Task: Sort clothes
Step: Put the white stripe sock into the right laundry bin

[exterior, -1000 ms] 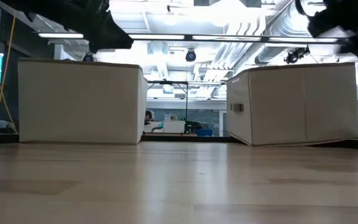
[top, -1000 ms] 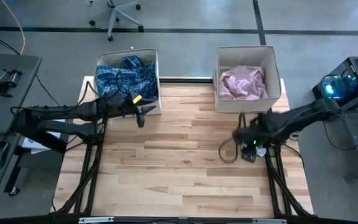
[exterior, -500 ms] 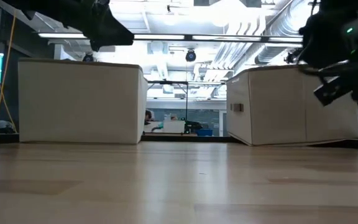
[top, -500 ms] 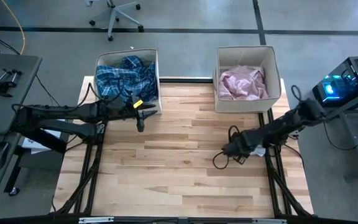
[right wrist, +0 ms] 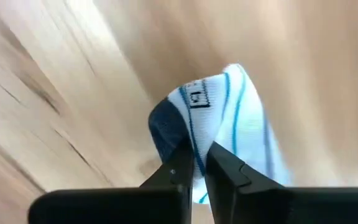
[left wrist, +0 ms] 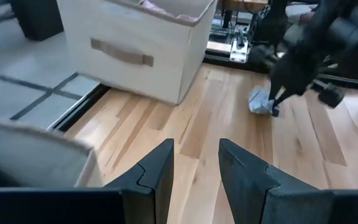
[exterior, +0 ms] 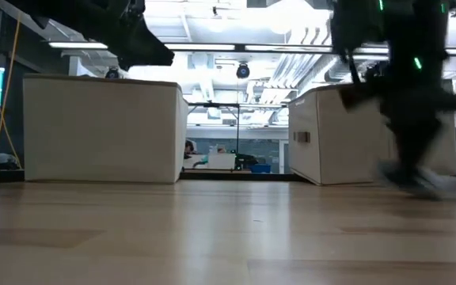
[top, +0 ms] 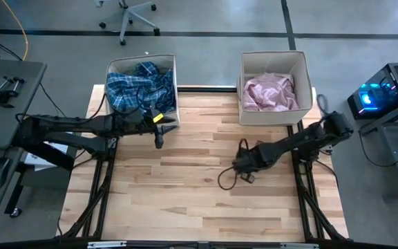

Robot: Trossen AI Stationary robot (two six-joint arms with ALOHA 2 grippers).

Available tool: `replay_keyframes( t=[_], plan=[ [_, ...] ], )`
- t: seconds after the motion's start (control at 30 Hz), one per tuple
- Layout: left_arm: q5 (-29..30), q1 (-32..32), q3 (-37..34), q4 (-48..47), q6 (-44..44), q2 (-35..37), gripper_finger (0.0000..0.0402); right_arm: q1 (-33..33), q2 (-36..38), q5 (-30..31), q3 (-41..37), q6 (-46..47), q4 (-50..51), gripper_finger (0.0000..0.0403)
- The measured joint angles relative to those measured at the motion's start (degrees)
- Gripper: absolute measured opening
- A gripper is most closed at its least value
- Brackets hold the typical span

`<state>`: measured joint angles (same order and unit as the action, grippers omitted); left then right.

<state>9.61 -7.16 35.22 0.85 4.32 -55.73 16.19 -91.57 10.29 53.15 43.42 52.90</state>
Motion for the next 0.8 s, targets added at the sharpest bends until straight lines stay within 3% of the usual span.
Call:
replay_keyframes(
  t=[0.1,0.23,0.4,0.5,0.63,0.8],
  plan=[
    [-0.29,1.98,-0.02,1.80,-3.67,-1.56,0.0114,1.23,3.43,9.18,4.01,-6.35,-6.51,0.0008],
    [-1.73,6.51,-0.04,6.65,-10.32,-5.25,0.0114,3.01,8.96,18.24,1.72,-19.04,-23.10,0.0006],
    [-1.78,10.95,-0.02,15.92,-16.04,-11.27,0.0114,1.49,12.84,15.57,-6.54,-32.34,-53.71,0.0003],
    [-1.77,12.41,-0.02,20.47,-17.92,-14.63,0.0114,0.23,13.11,16.45,-10.00,-34.76,-63.90,0.0003],
    [-1.77,13.48,-0.02,27.40,-17.97,-19.12,0.0114,-1.24,13.16,18.96,-12.50,-34.90,-70.19,0.0002],
    [-1.88,14.03,0.00,36.18,-18.08,-25.05,0.0116,-2.08,13.14,15.56,-13.25,-34.36,-70.27,0.0001]
  ],
)
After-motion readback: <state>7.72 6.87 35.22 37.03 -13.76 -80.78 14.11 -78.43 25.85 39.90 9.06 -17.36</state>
